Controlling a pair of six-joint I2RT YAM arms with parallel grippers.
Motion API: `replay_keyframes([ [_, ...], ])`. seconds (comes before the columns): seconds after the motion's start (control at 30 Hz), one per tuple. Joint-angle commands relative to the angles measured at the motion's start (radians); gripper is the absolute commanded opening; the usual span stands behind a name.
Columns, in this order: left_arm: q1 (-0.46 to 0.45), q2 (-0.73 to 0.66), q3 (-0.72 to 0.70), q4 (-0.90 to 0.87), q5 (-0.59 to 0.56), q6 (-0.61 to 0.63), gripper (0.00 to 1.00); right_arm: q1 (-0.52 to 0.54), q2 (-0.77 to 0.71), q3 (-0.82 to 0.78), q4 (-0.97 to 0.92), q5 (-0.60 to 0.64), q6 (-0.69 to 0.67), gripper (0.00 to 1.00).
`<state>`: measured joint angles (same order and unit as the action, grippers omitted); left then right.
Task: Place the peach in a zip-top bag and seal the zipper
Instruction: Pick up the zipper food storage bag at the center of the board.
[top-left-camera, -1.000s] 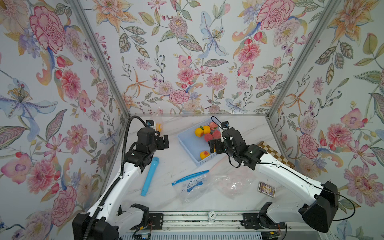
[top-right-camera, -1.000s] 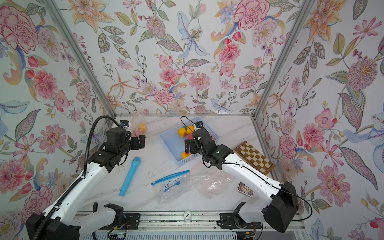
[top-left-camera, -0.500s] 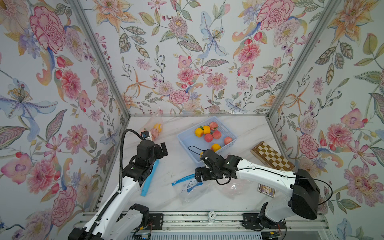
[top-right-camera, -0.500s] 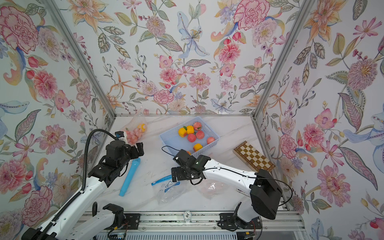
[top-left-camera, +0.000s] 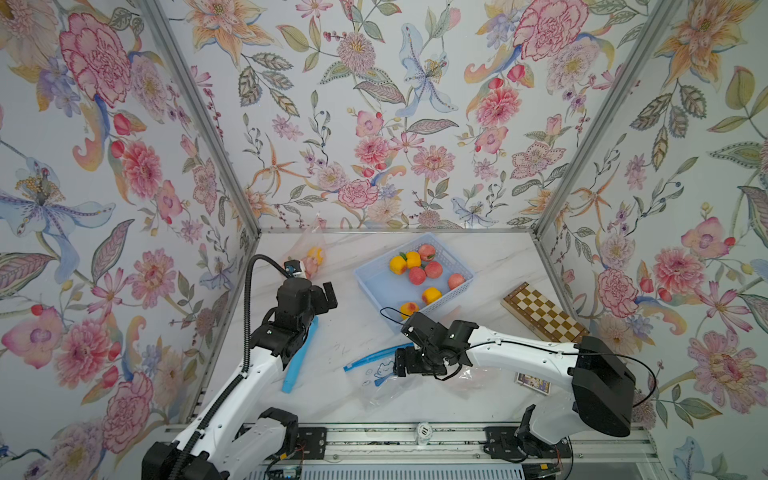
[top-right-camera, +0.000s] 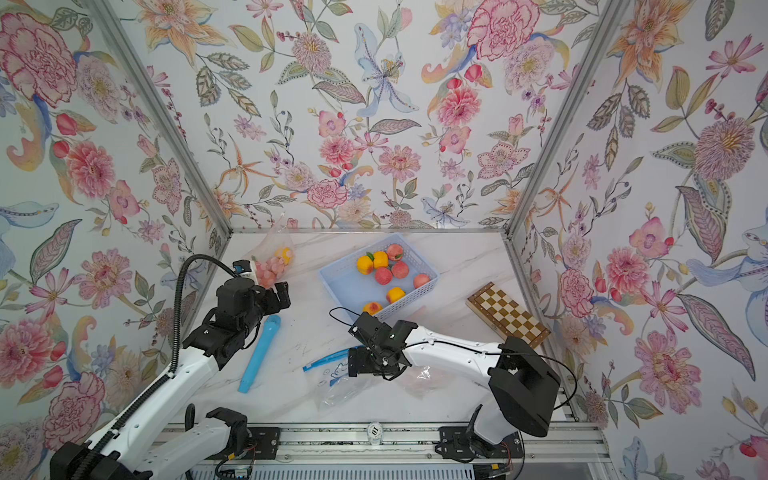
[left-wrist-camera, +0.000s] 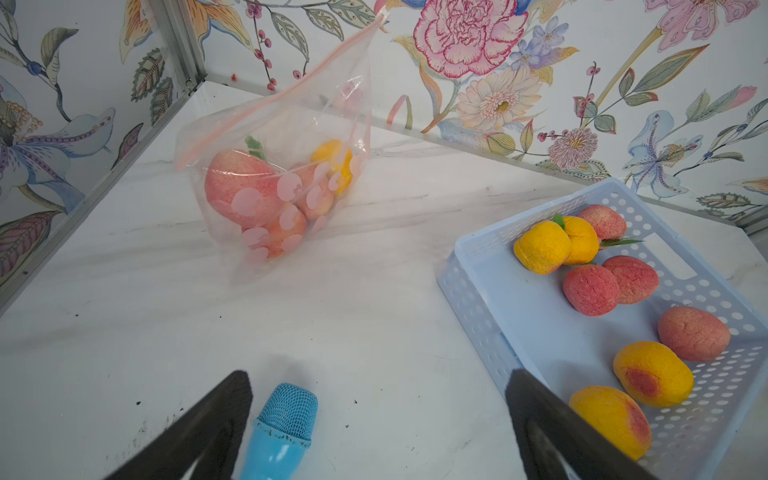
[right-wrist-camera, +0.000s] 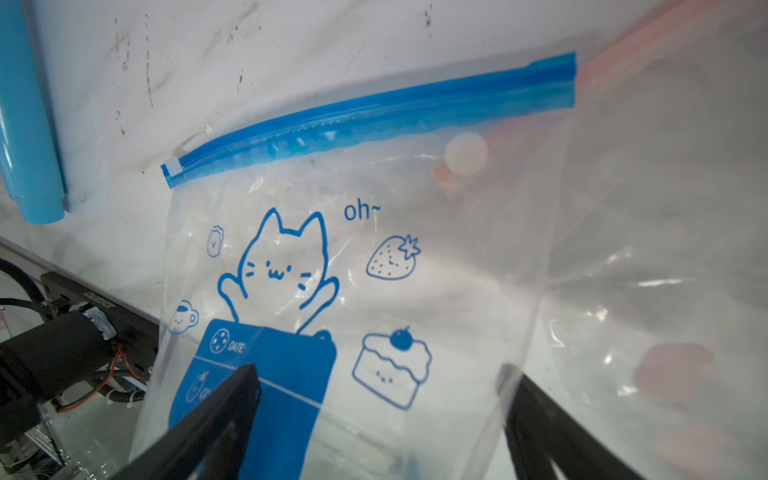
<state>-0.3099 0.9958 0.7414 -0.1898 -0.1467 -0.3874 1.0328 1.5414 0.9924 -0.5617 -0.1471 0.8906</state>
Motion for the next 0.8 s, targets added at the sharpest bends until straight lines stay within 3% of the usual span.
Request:
replay_keyframes([
  [0.0, -0.006, 0.013, -0.002, 0.021, -0.022, -0.009, 0.99, -0.006, 0.029, -0.016, 0.075, -0.032, 0.002, 0.84],
  [0.2, -0.005, 0.033, 0.001, 0.033, -0.018, -0.011, 0.99, -0.032, 0.047, -0.061, 0.186, -0.073, -0.010, 0.43],
  [0.33, -0.005, 0.031, 0.007, 0.035, -0.026, -0.005, 0.99, -0.033, 0.027, -0.050, 0.221, -0.047, -0.088, 0.13],
  [0.43, -0.003, 0.028, 0.020, 0.034, -0.025, 0.011, 0.99, -0.033, -0.008, -0.035, 0.247, -0.019, -0.170, 0.00],
  [0.77, 0.045, -0.008, 0.077, 0.004, 0.135, 0.078, 0.99, -0.044, -0.198, -0.010, 0.317, 0.036, -0.479, 0.00],
])
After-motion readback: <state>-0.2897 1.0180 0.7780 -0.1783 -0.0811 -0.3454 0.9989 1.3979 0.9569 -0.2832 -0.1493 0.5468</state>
